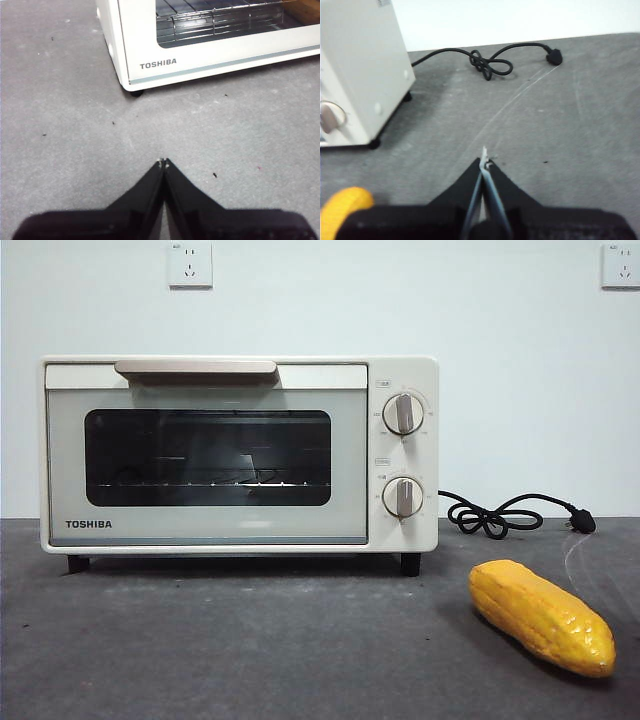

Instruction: Take the corn from the table,put the corn in the oven

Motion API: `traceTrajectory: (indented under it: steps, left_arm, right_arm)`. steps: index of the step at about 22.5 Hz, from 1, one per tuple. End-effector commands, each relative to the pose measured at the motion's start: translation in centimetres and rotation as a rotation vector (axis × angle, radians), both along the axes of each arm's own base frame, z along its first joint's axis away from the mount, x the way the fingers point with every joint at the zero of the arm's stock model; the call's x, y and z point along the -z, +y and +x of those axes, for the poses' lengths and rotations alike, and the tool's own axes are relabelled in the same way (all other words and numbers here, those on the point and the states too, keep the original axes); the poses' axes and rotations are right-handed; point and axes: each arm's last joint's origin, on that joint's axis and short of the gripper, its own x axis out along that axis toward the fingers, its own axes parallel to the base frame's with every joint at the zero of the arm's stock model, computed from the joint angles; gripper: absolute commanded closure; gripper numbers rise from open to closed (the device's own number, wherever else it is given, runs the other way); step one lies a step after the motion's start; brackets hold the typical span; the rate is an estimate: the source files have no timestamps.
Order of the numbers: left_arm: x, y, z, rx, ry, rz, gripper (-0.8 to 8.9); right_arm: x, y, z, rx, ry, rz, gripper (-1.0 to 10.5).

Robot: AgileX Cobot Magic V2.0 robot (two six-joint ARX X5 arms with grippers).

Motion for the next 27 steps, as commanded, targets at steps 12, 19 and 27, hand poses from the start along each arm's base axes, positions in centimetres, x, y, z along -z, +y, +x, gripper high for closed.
traceTrajectory:
  steps: [12, 19, 27]
  left_arm:
    - [-0.2, -0.5, 0.0, -0.072, 0.173, -0.635, 8.17]
    - [-6.5, -0.7, 0.1, 0.084, -0.002, -0.686, 8.17]
    - [-17.8, -0.8, -0.2, 0.185, -0.226, -0.661, 8.17]
  right_arm:
    - [0.2, 0.1, 0.0, 0.063, 0.058, 0.568, 9.5]
    - [-5.2, 0.4, -1.2, -0.072, -0.076, 0.553, 9.4]
    - [-14.6, 0.8, -3.3, -0.246, -0.242, 0.435, 9.4]
